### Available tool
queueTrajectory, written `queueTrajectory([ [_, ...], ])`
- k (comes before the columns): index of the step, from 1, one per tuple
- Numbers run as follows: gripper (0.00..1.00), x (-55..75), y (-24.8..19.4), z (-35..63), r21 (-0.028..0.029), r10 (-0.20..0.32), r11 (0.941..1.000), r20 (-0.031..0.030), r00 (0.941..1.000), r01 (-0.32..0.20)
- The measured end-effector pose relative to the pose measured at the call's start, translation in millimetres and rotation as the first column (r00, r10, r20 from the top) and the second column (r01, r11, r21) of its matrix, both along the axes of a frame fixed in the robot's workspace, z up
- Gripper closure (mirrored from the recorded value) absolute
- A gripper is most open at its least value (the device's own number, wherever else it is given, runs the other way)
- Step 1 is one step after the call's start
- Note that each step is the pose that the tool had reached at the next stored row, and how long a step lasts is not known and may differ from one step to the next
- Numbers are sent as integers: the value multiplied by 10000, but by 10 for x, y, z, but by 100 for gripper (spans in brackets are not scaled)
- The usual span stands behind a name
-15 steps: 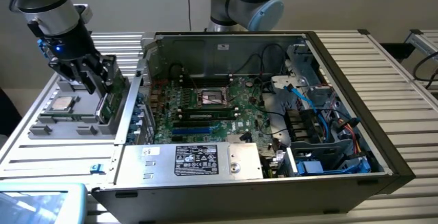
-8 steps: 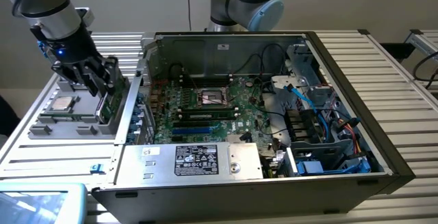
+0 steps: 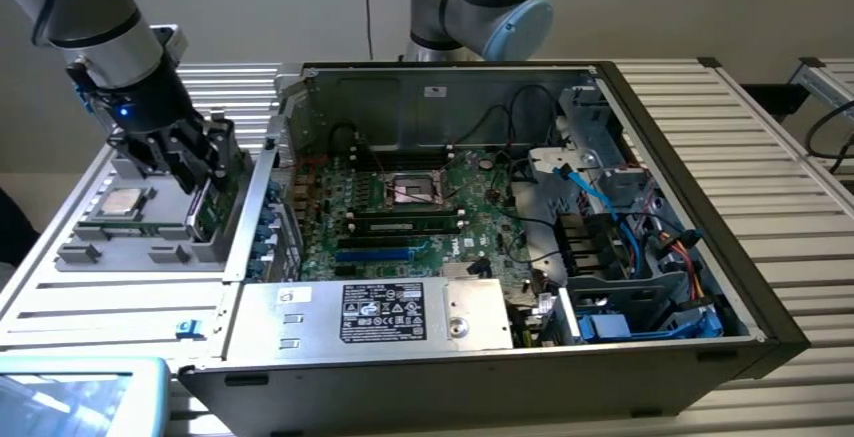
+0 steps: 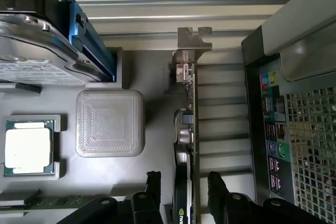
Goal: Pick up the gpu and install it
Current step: 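Pick up the gpu and move the gpu toward the slot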
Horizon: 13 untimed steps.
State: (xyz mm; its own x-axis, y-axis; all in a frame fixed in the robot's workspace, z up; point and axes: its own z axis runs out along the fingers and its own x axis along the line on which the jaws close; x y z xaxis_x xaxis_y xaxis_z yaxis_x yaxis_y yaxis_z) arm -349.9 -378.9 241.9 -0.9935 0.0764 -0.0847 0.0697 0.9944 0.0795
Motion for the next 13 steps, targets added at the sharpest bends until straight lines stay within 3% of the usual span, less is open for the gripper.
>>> queueTrajectory([
  [3, 51, 0, -2, -42, 15, 0, 10000, 52, 10000, 0],
  [6, 51, 0, -3, -83, 66, -1, 10000, 85, 10000, 0],
  [13, 51, 0, -4, -151, 138, -1, 9999, 109, 9999, -1],
])
